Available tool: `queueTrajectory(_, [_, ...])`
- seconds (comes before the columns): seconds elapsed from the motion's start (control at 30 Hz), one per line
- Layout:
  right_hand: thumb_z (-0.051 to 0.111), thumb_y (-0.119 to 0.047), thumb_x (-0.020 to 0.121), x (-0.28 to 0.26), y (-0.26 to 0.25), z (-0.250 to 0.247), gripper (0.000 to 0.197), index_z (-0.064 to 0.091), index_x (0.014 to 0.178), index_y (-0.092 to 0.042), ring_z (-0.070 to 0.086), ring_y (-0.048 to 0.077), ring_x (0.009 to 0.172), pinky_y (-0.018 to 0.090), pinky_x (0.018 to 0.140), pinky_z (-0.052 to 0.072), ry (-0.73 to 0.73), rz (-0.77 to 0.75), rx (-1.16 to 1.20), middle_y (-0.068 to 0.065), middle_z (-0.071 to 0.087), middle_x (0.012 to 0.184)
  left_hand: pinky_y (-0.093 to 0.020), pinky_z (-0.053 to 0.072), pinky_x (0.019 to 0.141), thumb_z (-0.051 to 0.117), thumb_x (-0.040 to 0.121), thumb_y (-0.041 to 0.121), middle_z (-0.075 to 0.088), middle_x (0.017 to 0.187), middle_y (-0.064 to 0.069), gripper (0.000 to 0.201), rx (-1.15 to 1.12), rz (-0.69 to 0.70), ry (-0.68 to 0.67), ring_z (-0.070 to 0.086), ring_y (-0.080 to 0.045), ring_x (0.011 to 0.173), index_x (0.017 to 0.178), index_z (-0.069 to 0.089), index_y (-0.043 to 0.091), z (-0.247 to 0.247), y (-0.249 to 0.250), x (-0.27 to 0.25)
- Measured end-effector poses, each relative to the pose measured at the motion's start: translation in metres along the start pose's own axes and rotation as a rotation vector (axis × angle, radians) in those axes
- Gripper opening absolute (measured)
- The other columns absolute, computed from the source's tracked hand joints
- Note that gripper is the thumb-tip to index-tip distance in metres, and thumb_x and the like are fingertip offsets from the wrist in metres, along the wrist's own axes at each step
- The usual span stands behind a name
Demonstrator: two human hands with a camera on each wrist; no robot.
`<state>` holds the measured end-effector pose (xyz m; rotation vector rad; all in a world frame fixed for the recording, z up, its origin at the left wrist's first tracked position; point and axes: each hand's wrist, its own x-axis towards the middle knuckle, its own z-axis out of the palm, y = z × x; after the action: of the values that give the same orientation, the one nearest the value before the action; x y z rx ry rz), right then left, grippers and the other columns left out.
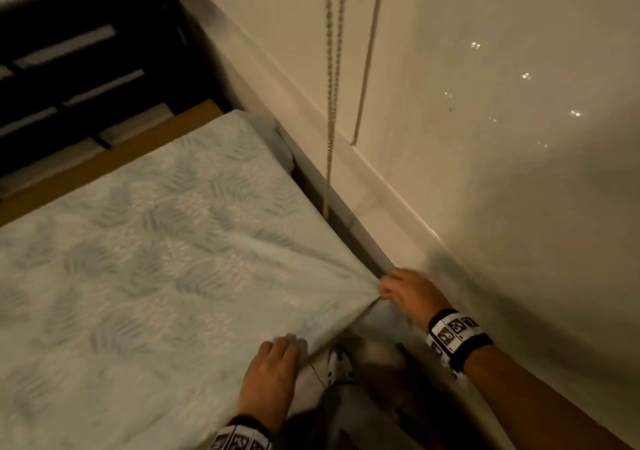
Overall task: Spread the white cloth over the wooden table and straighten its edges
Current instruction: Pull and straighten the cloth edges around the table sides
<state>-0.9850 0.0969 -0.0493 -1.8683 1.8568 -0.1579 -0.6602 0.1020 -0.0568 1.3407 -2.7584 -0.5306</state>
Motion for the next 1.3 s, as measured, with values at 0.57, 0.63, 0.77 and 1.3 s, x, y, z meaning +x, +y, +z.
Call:
queueTrajectory(0.57, [0.063, -0.043, 0.086, -0.014, -0.222, 0.082, 0.041, 0.053, 0.124, -0.029, 0.046, 0.015, 0.114, 0.031, 0.096, 0.045, -0.255, -0.291, -0.266, -0.008, 0.05, 0.125, -0.037, 0.055, 0.059, 0.051, 0.061, 0.048, 0.052, 0.097, -0.001, 0.049, -0.055, -0.432, 0.134, 0.061, -0.03, 0.061, 0.104, 0.052, 0.026, -0.051, -0.219, -0.298])
queueTrajectory(0.63, [0.062, -0.041, 0.086, -0.007, -0.246, 0.105, 0.036, 0.055, 0.119, -0.028, 0.048, 0.016, 0.109, 0.033, 0.095, 0.046, -0.256, -0.334, -0.265, -0.007, 0.053, 0.12, -0.04, 0.056, 0.058, 0.051, 0.066, 0.046, 0.053, 0.098, 0.0, 0.042, -0.04, -0.46, 0.12, 0.06, -0.029, 0.065, 0.102, 0.053, 0.026, -0.048, -0.243, -0.328])
queueTrajectory(0.77, [0.054, -0.035, 0.091, 0.001, -0.257, 0.115, 0.016, 0.059, 0.1, -0.022, 0.049, 0.021, 0.095, 0.035, 0.084, 0.044, -0.295, -0.318, -0.289, -0.001, 0.058, 0.104, -0.03, 0.051, 0.064, 0.045, 0.084, 0.043, 0.055, 0.095, 0.008, 0.022, -0.034, -0.388, 0.042, 0.051, -0.016, 0.077, 0.095, 0.057, 0.029, -0.042, -0.251, -0.341])
queueTrajectory(1.3, [0.062, -0.046, 0.087, -0.006, -0.333, 0.124, 0.021, 0.053, 0.094, -0.029, 0.047, 0.012, 0.09, 0.026, 0.076, 0.046, -0.358, -0.406, -0.228, -0.01, 0.053, 0.095, -0.028, 0.051, 0.069, 0.066, 0.077, 0.033, 0.055, 0.096, 0.009, 0.024, -0.153, -0.582, 0.087, 0.054, -0.014, 0.082, 0.1, 0.058, 0.029, -0.061, -0.255, -0.405])
